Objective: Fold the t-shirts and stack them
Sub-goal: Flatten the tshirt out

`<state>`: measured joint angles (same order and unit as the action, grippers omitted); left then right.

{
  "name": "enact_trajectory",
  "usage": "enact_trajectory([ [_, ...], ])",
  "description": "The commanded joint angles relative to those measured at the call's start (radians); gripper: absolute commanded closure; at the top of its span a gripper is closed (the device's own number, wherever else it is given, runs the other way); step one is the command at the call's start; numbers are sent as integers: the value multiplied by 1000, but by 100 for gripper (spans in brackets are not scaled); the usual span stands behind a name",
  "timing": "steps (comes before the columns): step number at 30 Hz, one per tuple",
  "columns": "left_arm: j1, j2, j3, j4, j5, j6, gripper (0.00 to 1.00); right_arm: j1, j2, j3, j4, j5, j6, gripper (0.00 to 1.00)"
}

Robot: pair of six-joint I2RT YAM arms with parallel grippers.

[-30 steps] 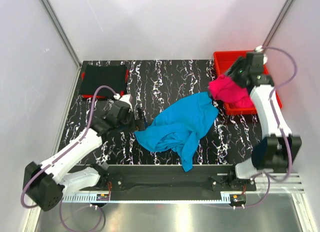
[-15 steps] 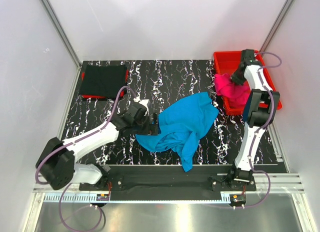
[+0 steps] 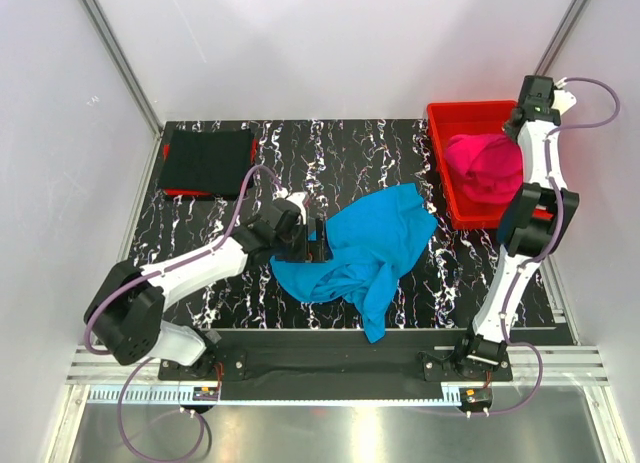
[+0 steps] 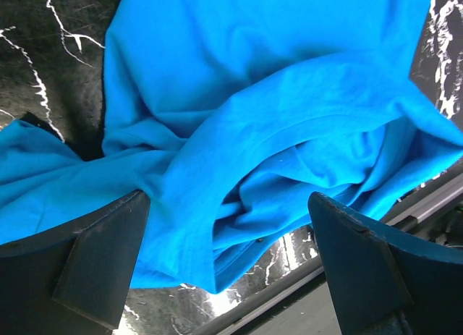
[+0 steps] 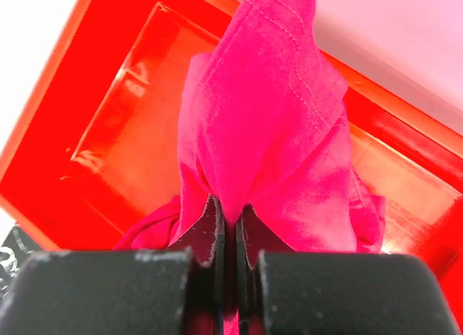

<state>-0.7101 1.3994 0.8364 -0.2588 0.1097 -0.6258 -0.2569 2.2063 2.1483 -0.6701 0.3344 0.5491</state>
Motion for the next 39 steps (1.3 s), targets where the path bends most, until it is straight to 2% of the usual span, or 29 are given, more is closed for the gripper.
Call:
enact_trajectory([
  [1,-26,-49,26,49,-17,-28,3,15,30,1,59,78,-9,100],
  [2,-32,-63,42,33,-33,-23,3,15,50,43,50,71,-14,99],
  [4,-38,-76,58,-8,-67,-6,3,15,113,115,-37,83,-21,89],
  [6,-38,-95,76,-54,-96,4,3,15,151,246,-129,139,-17,73],
  [7,-38,-105,84,-69,-132,8,3,15,174,312,-219,155,-15,59],
  [8,-38,-126,86,-83,-149,11,3,15,174,327,-253,163,-18,54],
  [9,-38,-137,93,-106,-166,21,3,16,149,326,-278,155,-23,49],
  [10,-38,-148,96,-121,-204,24,3,16,124,309,-290,138,-37,40],
  [14,-38,-186,86,-177,-254,34,3,39,-52,100,-281,25,-46,19],
  [18,-38,-194,37,-175,-205,26,9,157,-282,-151,-226,-84,-77,19],
  [19,-38,-197,21,-178,-193,23,10,221,-313,-195,-227,-109,-77,19],
  [22,-51,-211,-13,-165,-151,8,12,379,-457,-423,-188,-207,-64,23],
  [25,-57,-212,-77,-132,-116,-18,14,487,-611,-760,-109,-261,-41,28],
  [28,-68,-208,-161,-56,-62,-64,15,600,-727,-966,-68,-331,-32,33],
  [32,-94,-162,-209,61,-28,-106,15,764,-852,-1140,-65,-370,14,34],
  [37,-146,-39,-157,50,-50,-109,12,863,-993,-1324,-31,-356,166,31],
  [38,-150,-10,-154,52,-54,-114,13,875,-1005,-1346,-19,-366,181,30],
  [39,-155,1,-152,58,-59,-121,19,895,-1025,-1367,9,-373,207,30],
])
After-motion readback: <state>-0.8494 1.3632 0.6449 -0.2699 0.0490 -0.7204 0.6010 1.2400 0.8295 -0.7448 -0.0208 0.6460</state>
